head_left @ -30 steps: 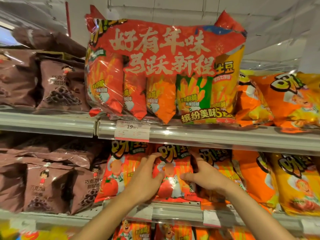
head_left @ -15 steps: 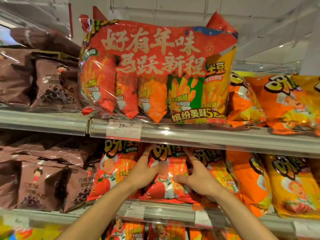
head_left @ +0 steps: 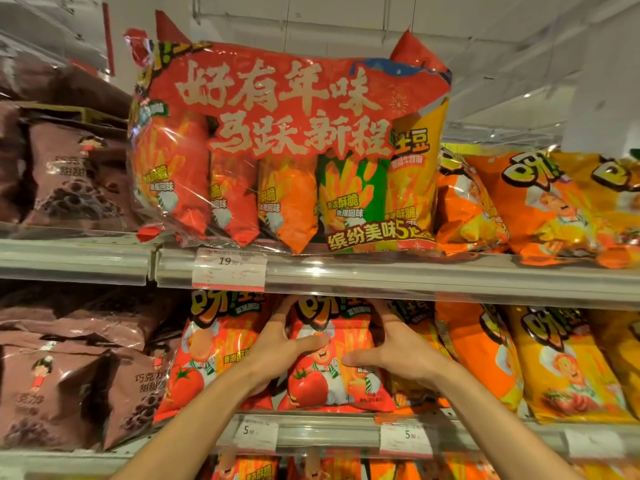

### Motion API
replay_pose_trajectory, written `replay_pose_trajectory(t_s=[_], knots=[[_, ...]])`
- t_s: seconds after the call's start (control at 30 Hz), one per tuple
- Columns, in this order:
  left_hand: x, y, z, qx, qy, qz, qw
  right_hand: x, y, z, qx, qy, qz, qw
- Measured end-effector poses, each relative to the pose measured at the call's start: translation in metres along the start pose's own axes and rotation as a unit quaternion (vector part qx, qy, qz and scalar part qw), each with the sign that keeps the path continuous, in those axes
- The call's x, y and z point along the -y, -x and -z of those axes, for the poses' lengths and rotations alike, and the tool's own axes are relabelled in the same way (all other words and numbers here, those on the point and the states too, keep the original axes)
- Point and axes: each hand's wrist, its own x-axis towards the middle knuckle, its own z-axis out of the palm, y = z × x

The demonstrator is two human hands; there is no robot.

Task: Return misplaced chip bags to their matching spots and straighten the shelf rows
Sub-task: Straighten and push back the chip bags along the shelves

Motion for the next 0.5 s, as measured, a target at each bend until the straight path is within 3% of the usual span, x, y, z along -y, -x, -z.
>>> replay_pose_trajectory(t_s=[0.33, 0.5], knots=[[0.007, -0.003, 0.008, 0.022, -0.015, -0.005, 1.0, 0.002, -0.001, -0.003, -0.014, -0.071, -0.023, 0.997], [0.01, -0.006, 0.013, 0.038, -0.022, -0.002, 0.999, 0.001, -0.003, 0.0, -0.016, -0.042, -0.04, 0.998]])
